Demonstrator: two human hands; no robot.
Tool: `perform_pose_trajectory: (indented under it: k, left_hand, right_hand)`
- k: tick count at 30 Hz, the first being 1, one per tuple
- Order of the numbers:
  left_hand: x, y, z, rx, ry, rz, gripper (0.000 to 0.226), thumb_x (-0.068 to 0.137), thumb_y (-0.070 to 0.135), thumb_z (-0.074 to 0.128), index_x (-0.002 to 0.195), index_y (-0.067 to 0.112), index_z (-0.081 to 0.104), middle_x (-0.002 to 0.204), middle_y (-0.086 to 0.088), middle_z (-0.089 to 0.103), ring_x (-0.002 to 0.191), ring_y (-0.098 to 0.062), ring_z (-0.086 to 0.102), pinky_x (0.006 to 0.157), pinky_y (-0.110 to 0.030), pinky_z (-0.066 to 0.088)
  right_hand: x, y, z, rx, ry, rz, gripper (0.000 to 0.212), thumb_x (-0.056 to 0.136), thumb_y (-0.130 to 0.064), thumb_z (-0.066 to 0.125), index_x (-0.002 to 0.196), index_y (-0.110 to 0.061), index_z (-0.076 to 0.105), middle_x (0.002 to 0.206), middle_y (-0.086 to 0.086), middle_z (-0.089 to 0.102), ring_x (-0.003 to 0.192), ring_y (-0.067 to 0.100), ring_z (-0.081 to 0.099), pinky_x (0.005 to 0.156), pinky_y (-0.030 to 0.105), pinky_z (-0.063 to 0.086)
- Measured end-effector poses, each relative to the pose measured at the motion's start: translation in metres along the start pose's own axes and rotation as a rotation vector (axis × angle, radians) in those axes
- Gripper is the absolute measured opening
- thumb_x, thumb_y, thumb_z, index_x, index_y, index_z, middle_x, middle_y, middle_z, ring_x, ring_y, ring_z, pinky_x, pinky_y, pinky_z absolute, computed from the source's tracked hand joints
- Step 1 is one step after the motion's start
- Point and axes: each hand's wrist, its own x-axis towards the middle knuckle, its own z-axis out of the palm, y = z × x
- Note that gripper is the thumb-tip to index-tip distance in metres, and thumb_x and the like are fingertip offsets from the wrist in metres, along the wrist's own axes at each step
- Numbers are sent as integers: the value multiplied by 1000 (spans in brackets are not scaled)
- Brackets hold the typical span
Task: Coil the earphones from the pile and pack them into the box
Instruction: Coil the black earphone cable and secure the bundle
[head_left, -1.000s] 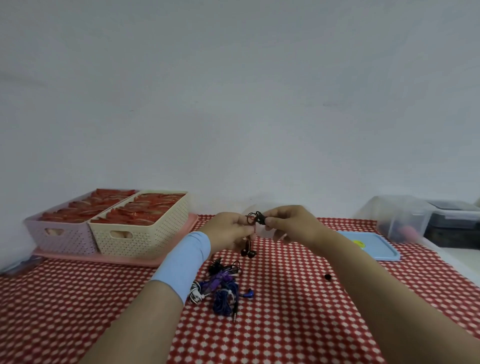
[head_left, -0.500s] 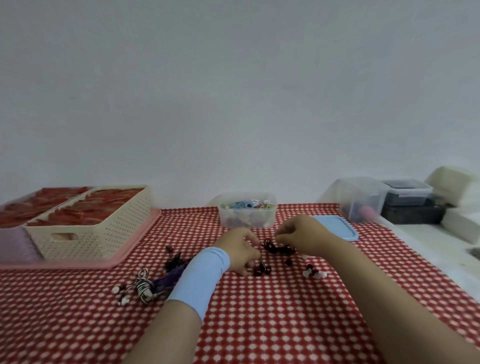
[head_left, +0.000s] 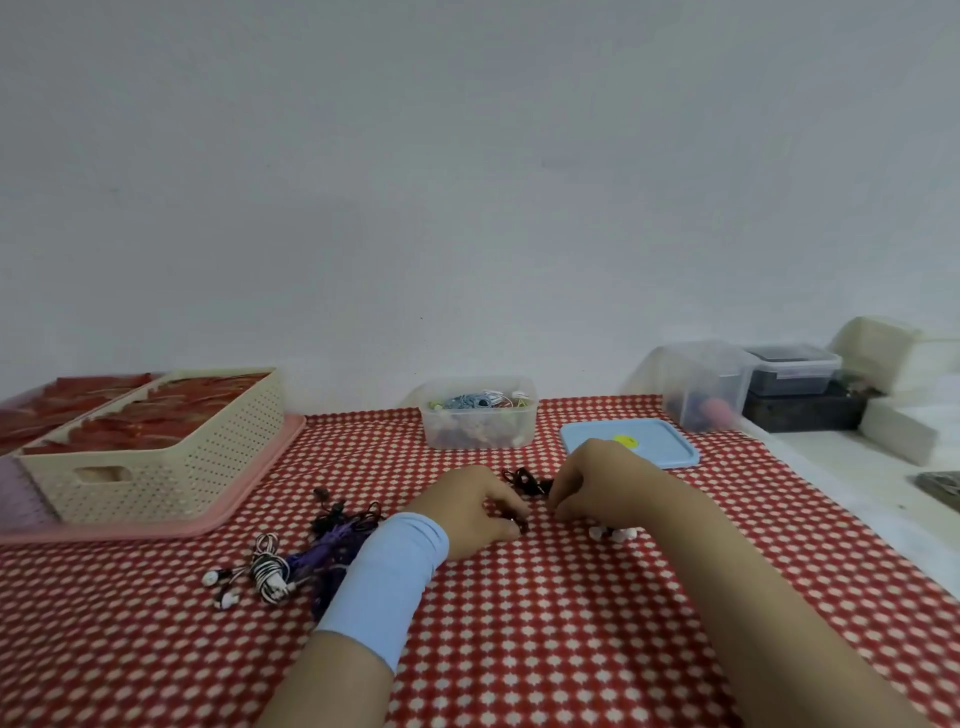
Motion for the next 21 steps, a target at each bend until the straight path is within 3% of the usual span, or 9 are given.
perform_pose_trajectory:
  k: [5, 9, 12, 17, 21]
  left_hand:
    - [-2, -3, 5, -48, 155, 16, 17, 91, 35, 67, 105, 32, 75, 97, 20, 54, 88, 0, 53, 85, -21, 41]
    - [-2, -2, 12, -443, 250, -90, 16, 100, 24, 53, 105, 24, 69, 80, 9, 65, 63, 1, 59, 61, -15, 44]
    - [-3, 1, 14, -674, 308, -135, 23, 103, 20, 45, 109, 20, 68, 88, 1, 70, 61, -8, 60, 50, -19, 43]
    - [-1, 0, 19, -914, 279, -113, 21, 103, 21, 49, 110, 17, 68, 87, -6, 71, 66, -15, 60, 51, -25, 45]
    - [0, 0, 21, -1057, 236, -126, 22, 101, 23, 54, 112, 15, 71, 89, -7, 72, 69, -14, 62, 55, -24, 49]
  right_hand:
    - [-4, 2, 6, 347, 146, -102, 15, 86, -16, 77, 94, -28, 81, 88, -16, 76, 81, 0, 69, 79, 21, 56]
    - [-14, -3, 6, 685, 160, -66, 8, 89, -14, 75, 95, -17, 79, 75, -6, 75, 53, 7, 58, 47, 17, 44]
    - [-15, -5, 8, 813, 108, -62, 9, 89, -16, 75, 97, -15, 79, 82, -2, 77, 50, 11, 54, 44, 22, 36]
    - [-12, -7, 13, 892, 70, -63, 10, 90, -18, 72, 97, -17, 80, 75, -2, 73, 53, 9, 51, 44, 20, 32]
    - [-11, -7, 15, 930, 47, -59, 13, 91, -18, 71, 101, -16, 79, 85, 4, 74, 53, 10, 50, 43, 19, 32]
